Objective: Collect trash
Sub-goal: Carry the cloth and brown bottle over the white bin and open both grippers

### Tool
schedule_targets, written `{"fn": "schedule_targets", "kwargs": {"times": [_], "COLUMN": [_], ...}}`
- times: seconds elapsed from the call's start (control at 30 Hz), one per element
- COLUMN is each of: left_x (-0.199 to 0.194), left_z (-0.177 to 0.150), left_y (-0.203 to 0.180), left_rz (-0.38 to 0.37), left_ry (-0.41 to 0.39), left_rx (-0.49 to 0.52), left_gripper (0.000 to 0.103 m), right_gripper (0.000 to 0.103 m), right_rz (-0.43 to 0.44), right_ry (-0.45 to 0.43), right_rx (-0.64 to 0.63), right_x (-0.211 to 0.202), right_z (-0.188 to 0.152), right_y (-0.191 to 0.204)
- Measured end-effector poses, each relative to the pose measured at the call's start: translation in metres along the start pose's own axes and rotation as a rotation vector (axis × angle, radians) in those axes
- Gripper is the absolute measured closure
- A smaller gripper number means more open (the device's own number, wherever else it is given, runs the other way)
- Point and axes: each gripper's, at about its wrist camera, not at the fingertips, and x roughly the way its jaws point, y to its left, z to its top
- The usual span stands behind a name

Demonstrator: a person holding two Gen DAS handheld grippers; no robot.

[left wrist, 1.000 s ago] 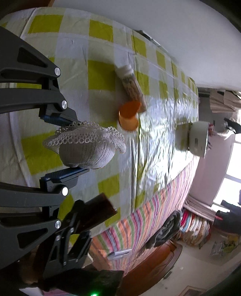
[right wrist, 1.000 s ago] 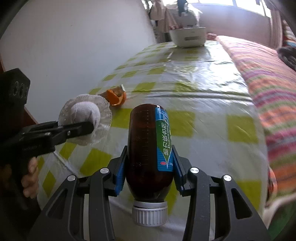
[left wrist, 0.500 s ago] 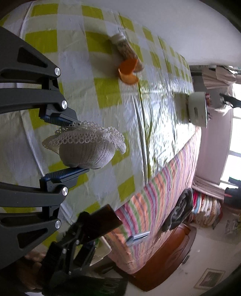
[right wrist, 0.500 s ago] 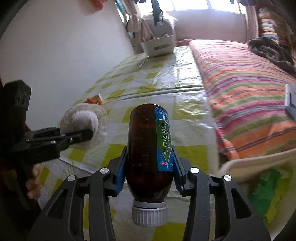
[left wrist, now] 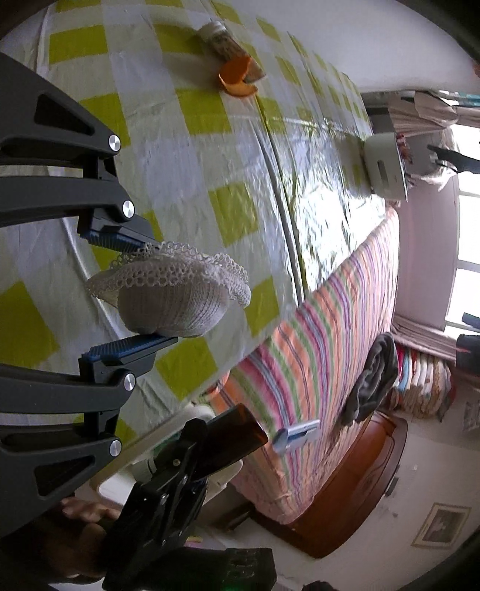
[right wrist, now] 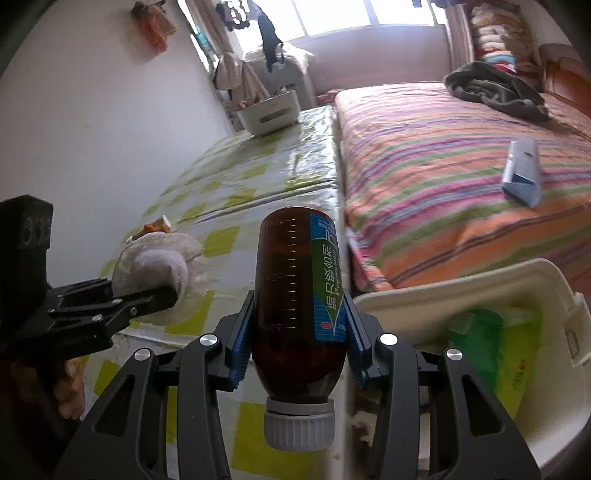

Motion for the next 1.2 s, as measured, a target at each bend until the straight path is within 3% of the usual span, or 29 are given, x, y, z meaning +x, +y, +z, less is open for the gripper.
{"fn": "schedule_targets", "kwargs": {"times": [0.5,0.83,1.2], "left_x": [0.012,0.008,0.011], "left_z": [-0.003,-0.004,-0.006], "left_y": [-0.054,-0.105,-0.141], "left_rz": [-0.055,-0.104,-0.142], "left_ry": [0.018,0.002,0.015], "left_rx": [0.079,0.158,0.229], "left_gripper": [0.064,0.064,0.064], "right_gripper": [0.061,0.061,0.059], "right_rz": [-0.079,-0.129,-0.225], "right_ry": [-0.085,-0.125,-0.164], "right_rx": [0.073,0.177,0.193], "right_x": [-0.032,-0.054,-0.071], "right_z": [0.002,-0.007,-0.019], "right_y": [-0.034,-0.077,-0.089]}}
